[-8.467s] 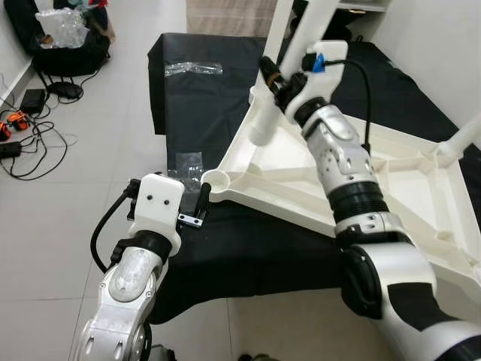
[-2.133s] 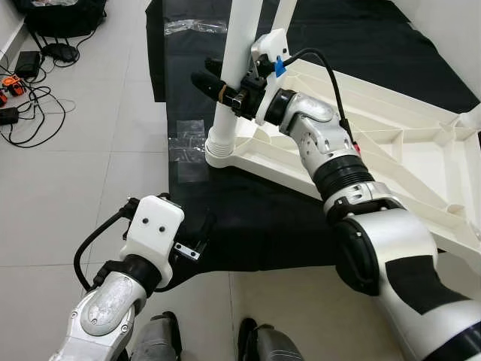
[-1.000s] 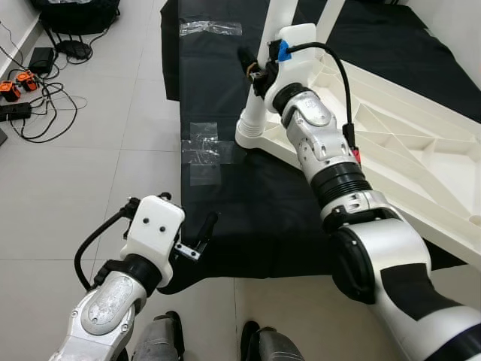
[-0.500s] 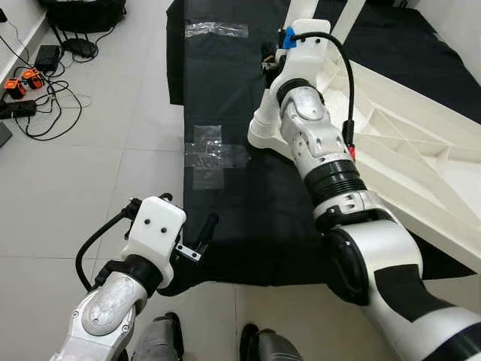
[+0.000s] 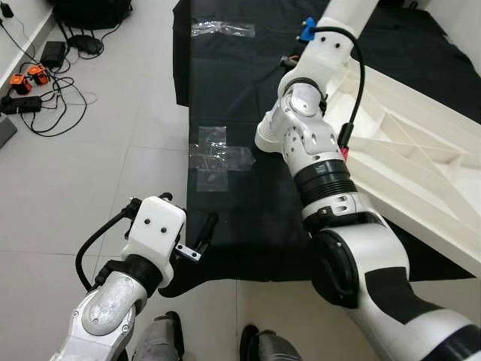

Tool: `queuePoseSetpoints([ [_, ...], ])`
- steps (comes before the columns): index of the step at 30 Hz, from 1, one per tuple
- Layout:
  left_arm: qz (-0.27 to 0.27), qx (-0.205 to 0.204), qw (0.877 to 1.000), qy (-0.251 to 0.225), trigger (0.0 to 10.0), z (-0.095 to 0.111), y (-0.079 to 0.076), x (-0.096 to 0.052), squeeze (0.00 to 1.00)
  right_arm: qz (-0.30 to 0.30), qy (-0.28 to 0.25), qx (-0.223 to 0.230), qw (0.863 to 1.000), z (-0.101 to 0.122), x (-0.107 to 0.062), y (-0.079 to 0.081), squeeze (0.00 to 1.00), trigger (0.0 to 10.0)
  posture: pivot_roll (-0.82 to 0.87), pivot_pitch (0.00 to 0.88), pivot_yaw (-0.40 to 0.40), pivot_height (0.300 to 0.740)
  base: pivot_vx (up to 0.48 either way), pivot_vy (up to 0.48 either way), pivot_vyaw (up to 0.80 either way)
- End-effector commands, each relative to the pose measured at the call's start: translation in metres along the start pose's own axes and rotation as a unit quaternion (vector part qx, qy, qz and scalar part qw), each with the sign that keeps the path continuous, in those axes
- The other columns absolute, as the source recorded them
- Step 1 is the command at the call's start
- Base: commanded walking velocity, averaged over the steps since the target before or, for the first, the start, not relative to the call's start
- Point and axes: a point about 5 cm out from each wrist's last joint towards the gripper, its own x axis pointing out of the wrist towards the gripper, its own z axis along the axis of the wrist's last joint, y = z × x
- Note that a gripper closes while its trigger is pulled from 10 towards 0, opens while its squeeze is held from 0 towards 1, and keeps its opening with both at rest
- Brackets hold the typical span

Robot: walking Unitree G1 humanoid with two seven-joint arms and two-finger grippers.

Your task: Building children table

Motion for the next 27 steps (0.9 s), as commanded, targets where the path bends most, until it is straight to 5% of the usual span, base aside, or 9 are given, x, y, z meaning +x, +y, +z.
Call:
queuePoseSetpoints([
  [1, -0.007, -0.001, 1.0, 0.012, 10.0, -0.006, -0.002, -0.001, 0.0, -0.082, 0.065, -0.067, 0.992, -0.042, 0.001, -0.029, 0.0, 10.0, 0.1, 0.28, -0.137, 0.74, 0.0, 0.0, 0.0],
  [11, -0.007, 0.001, 1.0, 0.011, 10.0, -0.006, -0.002, 0.0, 0.0, -0.148, 0.052, -0.133, 0.979, -0.044, -0.015, -0.024, 0.0, 10.0, 0.1, 0.278, -0.136, 0.74, 0.0, 0.0, 0.0],
  [27, -0.007, 0.003, 1.0, 0.009, 10.0, -0.005, -0.001, 0.001, 0.0, -0.109, 0.096, -0.077, 0.986, -0.06, -0.027, -0.021, 0.0, 10.0, 0.1, 0.281, -0.134, 0.74, 0.0, 0.0, 0.0],
])
